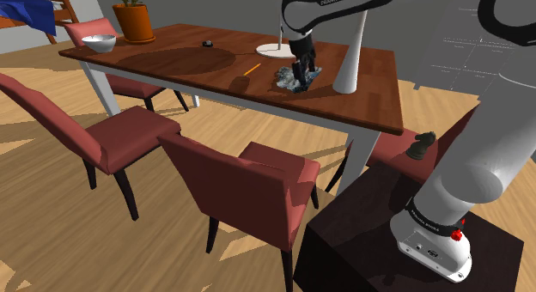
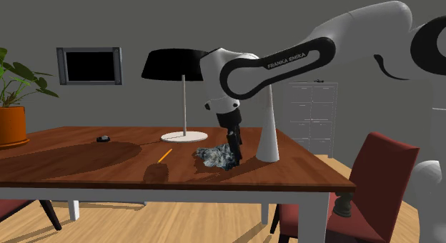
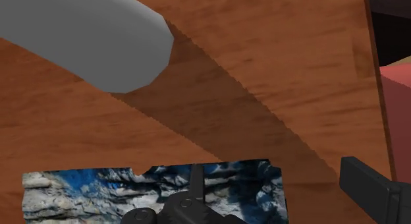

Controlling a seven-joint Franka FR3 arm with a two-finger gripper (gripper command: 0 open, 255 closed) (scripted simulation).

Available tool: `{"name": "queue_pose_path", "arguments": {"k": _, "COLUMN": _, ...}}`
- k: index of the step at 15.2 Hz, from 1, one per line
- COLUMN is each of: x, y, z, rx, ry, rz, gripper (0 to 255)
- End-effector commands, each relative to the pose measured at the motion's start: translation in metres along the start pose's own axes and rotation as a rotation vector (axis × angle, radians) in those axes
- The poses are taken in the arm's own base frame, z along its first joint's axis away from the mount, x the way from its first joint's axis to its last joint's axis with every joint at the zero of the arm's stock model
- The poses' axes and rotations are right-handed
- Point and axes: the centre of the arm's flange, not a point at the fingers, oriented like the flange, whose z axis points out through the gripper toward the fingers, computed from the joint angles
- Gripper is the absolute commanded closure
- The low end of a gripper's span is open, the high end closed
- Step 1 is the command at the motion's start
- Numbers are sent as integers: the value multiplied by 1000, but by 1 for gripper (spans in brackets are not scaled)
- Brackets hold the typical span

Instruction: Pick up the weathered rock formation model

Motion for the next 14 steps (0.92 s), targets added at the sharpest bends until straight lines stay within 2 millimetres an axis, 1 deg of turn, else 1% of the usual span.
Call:
{"name": "queue_pose_path", "arguments": {"k": 1, "x": 4, "y": -2, "z": 9, "rx": -4, "ry": -2, "rz": -4, "gripper": 0}}
{"name": "queue_pose_path", "arguments": {"k": 4, "x": 8, "y": -7, "z": 23, "rx": -4, "ry": -2, "rz": -4, "gripper": 0}}
{"name": "queue_pose_path", "arguments": {"k": 5, "x": 10, "y": -9, "z": 31, "rx": -4, "ry": -2, "rz": -4, "gripper": 0}}
{"name": "queue_pose_path", "arguments": {"k": 7, "x": 10, "y": -9, "z": 31, "rx": -4, "ry": -2, "rz": -4, "gripper": 0}}
{"name": "queue_pose_path", "arguments": {"k": 8, "x": 10, "y": -9, "z": 31, "rx": -4, "ry": -2, "rz": -4, "gripper": 255}}
{"name": "queue_pose_path", "arguments": {"k": 14, "x": 11, "y": -9, "z": 31, "rx": -4, "ry": -2, "rz": -4, "gripper": 255}}
